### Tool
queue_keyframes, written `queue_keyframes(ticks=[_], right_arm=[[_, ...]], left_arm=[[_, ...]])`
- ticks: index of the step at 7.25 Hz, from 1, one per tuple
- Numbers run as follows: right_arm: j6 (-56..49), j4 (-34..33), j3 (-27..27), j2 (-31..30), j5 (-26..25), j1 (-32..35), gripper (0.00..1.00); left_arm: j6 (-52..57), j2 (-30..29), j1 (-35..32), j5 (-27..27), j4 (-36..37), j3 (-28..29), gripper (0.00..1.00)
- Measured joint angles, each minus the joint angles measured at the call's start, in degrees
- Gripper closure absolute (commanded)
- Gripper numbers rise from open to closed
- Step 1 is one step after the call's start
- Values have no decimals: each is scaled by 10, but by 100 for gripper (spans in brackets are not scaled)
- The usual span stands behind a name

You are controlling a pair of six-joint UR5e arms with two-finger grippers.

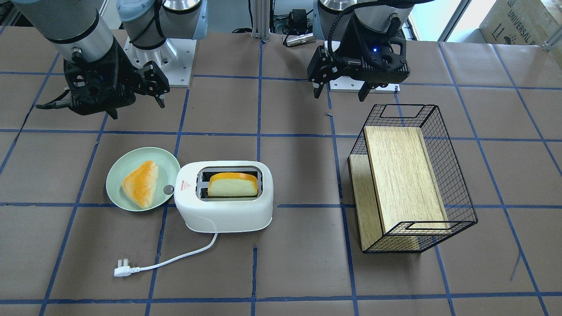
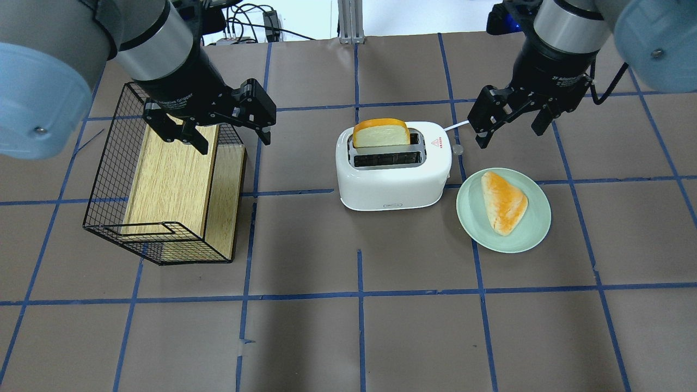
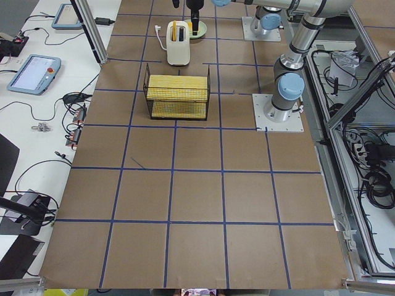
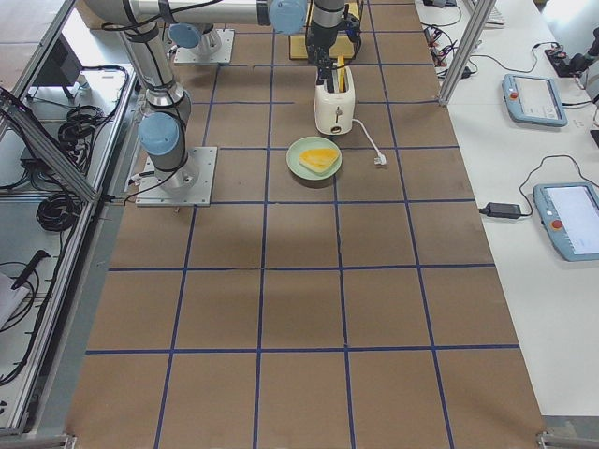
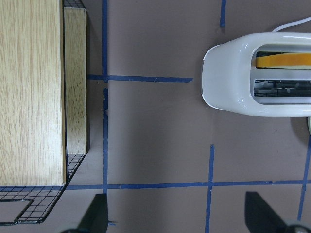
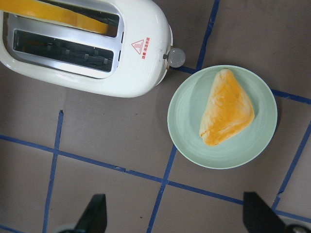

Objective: Press toaster with right arm

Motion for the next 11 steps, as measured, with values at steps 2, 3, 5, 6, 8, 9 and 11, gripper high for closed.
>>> queue_keyframes(ticks=[2,3,5,6,8,9,11], right_arm=[[1,-1,0,-3,-1,1,0],[0,-2,0,-3,-1,1,0],[-21,-3,-1,-1,-3,0,0],[-73,-4,-1,2,-10,-5,0],[-282,-19,-2,7,-39,-22,0],[-382,-36,0,14,-45,-28,0],[-475,-57,1,39,-44,-31,0]], left_arm=[[0,0,0,0,0,0,0],[0,0,0,0,0,0,0],[0,0,0,0,0,0,0],[0,0,0,0,0,0,0],[0,0,0,-1,0,0,0],[0,0,0,0,0,0,0],[0,0,0,0,0,0,0]])
